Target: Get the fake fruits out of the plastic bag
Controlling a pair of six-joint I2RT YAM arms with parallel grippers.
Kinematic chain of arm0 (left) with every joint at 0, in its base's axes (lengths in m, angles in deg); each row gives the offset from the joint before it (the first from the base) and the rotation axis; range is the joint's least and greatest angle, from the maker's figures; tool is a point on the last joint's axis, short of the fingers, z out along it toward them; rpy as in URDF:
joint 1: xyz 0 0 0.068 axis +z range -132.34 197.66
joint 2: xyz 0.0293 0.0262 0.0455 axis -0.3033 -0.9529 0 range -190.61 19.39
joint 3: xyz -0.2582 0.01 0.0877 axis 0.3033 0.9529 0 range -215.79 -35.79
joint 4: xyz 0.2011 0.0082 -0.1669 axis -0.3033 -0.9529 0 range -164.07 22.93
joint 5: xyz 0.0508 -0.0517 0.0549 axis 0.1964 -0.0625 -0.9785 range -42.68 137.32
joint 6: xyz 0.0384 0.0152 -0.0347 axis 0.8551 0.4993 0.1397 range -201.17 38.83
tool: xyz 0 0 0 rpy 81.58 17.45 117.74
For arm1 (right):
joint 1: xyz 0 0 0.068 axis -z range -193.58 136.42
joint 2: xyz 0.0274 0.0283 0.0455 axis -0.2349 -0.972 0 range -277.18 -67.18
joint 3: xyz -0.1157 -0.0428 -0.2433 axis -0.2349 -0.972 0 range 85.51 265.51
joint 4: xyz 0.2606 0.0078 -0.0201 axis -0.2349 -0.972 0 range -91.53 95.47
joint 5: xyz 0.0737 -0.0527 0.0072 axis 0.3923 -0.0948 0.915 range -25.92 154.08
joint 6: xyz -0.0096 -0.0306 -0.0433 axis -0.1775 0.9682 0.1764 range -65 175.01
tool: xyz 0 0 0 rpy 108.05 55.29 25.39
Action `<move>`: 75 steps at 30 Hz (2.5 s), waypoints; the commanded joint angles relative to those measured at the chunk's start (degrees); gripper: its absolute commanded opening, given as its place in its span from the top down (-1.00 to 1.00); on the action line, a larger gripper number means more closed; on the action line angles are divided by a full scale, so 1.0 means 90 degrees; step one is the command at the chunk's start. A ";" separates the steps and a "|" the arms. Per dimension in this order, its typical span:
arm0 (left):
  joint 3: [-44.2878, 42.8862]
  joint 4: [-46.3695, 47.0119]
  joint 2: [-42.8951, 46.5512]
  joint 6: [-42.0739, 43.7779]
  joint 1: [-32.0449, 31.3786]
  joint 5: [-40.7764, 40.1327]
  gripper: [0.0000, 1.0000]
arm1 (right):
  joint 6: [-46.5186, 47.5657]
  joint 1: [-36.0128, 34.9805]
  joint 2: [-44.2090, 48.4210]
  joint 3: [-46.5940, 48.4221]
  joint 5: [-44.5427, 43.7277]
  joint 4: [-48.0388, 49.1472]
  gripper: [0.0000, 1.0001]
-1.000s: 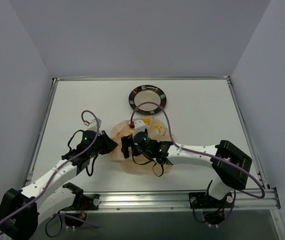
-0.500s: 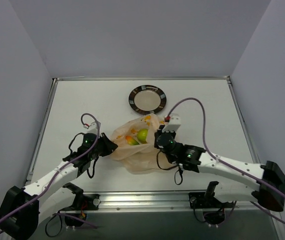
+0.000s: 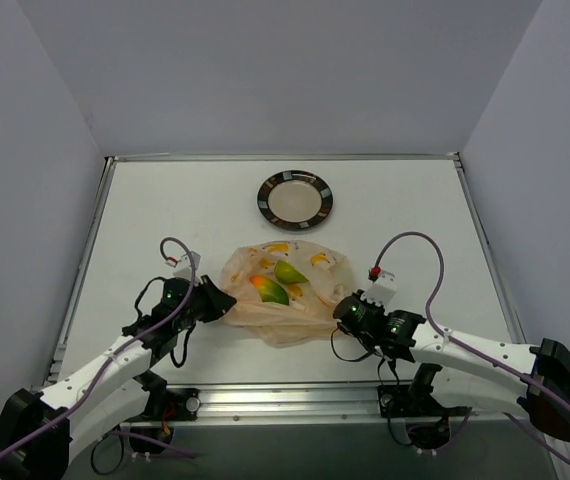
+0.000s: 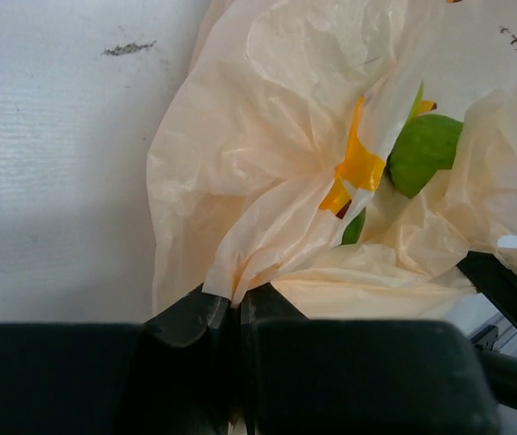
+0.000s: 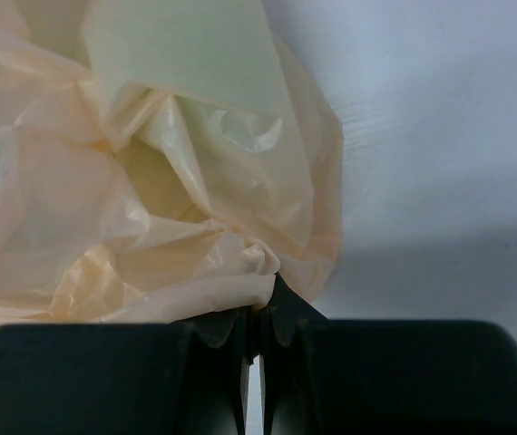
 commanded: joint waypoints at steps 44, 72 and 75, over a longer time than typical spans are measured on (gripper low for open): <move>-0.0040 0.0294 0.0211 0.0518 -0.0845 -0.0847 0.95 | 0.3603 0.0402 -0.3529 0.2859 -0.0831 0.1433 0.68; -0.0059 0.0537 0.0017 0.0577 -0.1060 -0.0779 0.95 | 0.3745 0.0911 -0.3021 0.2448 -0.0719 0.1108 -0.37; -0.0118 0.0714 -0.0072 0.0577 -0.1196 -0.0750 0.95 | 0.4099 0.0609 -0.2856 0.2808 -0.0015 0.1276 -0.39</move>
